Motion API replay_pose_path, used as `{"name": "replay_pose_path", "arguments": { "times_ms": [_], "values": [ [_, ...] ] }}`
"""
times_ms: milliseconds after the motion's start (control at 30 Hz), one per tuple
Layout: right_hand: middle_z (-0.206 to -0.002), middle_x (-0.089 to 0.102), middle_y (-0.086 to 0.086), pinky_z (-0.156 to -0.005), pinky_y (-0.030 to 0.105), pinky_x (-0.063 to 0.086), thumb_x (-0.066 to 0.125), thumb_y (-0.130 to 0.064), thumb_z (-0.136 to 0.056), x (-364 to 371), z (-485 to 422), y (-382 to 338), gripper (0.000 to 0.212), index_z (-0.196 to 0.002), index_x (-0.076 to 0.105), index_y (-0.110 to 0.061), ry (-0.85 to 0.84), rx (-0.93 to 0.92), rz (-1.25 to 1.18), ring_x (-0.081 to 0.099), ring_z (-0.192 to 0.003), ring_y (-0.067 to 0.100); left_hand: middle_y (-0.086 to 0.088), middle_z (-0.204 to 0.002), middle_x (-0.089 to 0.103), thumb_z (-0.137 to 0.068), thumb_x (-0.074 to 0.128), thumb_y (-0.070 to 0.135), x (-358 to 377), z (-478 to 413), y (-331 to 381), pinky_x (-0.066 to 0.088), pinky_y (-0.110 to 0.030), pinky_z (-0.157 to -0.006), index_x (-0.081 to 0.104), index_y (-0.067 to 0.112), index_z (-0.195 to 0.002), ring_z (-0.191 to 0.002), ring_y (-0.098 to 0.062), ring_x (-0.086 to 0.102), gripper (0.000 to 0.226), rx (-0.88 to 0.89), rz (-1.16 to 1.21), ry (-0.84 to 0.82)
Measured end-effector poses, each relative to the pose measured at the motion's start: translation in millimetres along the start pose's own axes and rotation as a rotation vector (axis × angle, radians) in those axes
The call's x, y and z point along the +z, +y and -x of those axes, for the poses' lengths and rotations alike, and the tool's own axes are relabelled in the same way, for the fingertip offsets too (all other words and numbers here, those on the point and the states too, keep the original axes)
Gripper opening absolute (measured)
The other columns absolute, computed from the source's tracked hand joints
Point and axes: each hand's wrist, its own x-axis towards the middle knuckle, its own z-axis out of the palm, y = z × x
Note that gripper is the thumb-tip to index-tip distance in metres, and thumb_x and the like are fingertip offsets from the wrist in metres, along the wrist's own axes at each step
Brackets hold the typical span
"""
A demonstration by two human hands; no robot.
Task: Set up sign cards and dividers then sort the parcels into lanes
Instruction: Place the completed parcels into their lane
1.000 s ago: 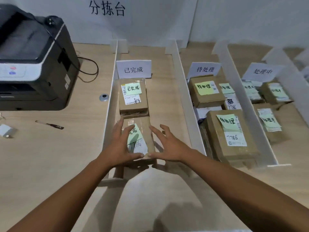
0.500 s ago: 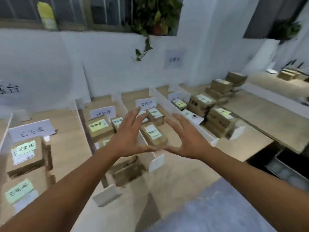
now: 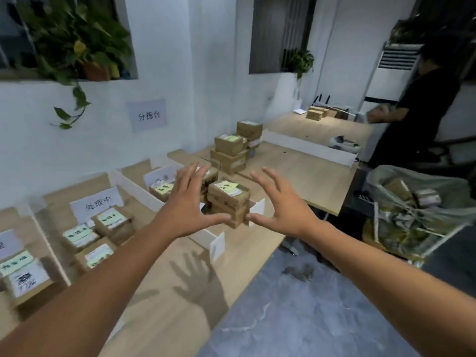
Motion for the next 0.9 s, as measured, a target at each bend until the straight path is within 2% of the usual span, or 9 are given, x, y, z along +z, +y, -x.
{"name": "replay_pose_path", "arguments": {
  "times_ms": [167, 267, 467, 567, 700, 800, 900],
  "values": [
    [-0.168, 0.009, -0.002, -0.118, 0.048, 0.034, 0.065, -0.072, -0.082, -4.2, -46.8, 104.7, 0.097, -0.157, 0.006, -0.052, -0.010, 0.048, 0.049, 0.018, -0.154, 0.025, 0.024, -0.165, -0.012, -0.050, 0.065, 0.096, 74.0, -113.5, 1.5, 0.022, -0.064, -0.121, -0.003, 0.051, -0.155, -0.158, -0.022, 0.000, 0.133, 0.025, 0.005, -0.014],
    [-0.168, 0.011, 0.002, -0.118, 0.049, 0.034, 0.066, -0.071, -0.083, -7.8, -83.5, 166.0, 0.098, -0.159, 0.008, -0.048, -0.052, 0.068, 0.070, 0.020, -0.153, 0.026, 0.031, -0.162, -0.012, -0.047, 0.063, 0.099, 109.2, -181.9, -7.0, 0.026, -0.064, -0.120, -0.005, 0.055, -0.153, -0.158, -0.021, -0.001, 0.133, 0.016, 0.063, -0.032],
    [-0.168, 0.011, 0.000, -0.117, 0.046, 0.034, 0.062, -0.073, -0.084, -19.9, -148.0, 279.2, 0.095, -0.157, 0.006, -0.051, -0.079, 0.094, 0.055, 0.021, -0.152, 0.024, 0.026, -0.165, -0.013, -0.052, 0.067, 0.094, 166.8, -299.5, -10.1, 0.023, -0.061, -0.122, -0.006, 0.057, -0.153, -0.158, -0.019, -0.002, 0.129, -0.008, 0.109, -0.047],
    [-0.166, 0.015, 0.002, -0.117, 0.045, 0.035, 0.058, -0.074, -0.083, -19.3, -176.7, 339.0, 0.094, -0.158, 0.006, -0.050, -0.077, 0.045, 0.033, 0.023, -0.151, 0.024, 0.025, -0.165, -0.015, -0.058, 0.072, 0.088, 196.2, -345.8, -9.2, 0.023, -0.059, -0.123, -0.003, 0.054, -0.154, -0.158, -0.019, -0.003, 0.127, -0.024, 0.097, -0.056],
    [-0.165, 0.019, 0.001, -0.116, 0.034, 0.028, 0.064, -0.068, -0.085, -7.2, -223.2, 428.4, 0.094, -0.159, 0.012, -0.044, -0.073, -0.004, -0.044, 0.020, -0.151, 0.020, 0.024, -0.165, -0.016, -0.059, 0.072, 0.086, 239.6, -408.1, -11.7, 0.026, -0.057, -0.122, 0.007, 0.050, -0.155, -0.158, -0.020, 0.002, 0.122, -0.097, 0.097, 0.049],
    [-0.164, 0.024, -0.001, -0.118, 0.035, 0.028, 0.063, -0.067, -0.086, 6.3, -253.9, 491.0, 0.094, -0.160, 0.011, -0.043, -0.109, -0.068, -0.083, 0.023, -0.150, 0.018, 0.021, -0.165, -0.017, -0.058, 0.071, 0.087, 274.8, -450.2, -12.3, 0.024, -0.056, -0.123, 0.011, 0.043, -0.156, -0.158, -0.018, -0.002, 0.124, -0.183, 0.066, 0.136],
    [-0.162, 0.024, -0.007, -0.117, 0.030, 0.025, 0.059, -0.070, -0.086, 16.1, -284.5, 547.6, 0.093, -0.160, 0.010, -0.043, -0.158, -0.135, -0.149, 0.022, -0.149, 0.012, 0.020, -0.166, -0.015, -0.055, 0.071, 0.088, 305.2, -491.5, -9.9, 0.021, -0.049, -0.125, 0.013, 0.037, -0.158, -0.157, -0.013, -0.001, 0.129, -0.290, 0.074, 0.207]
  ]
}}
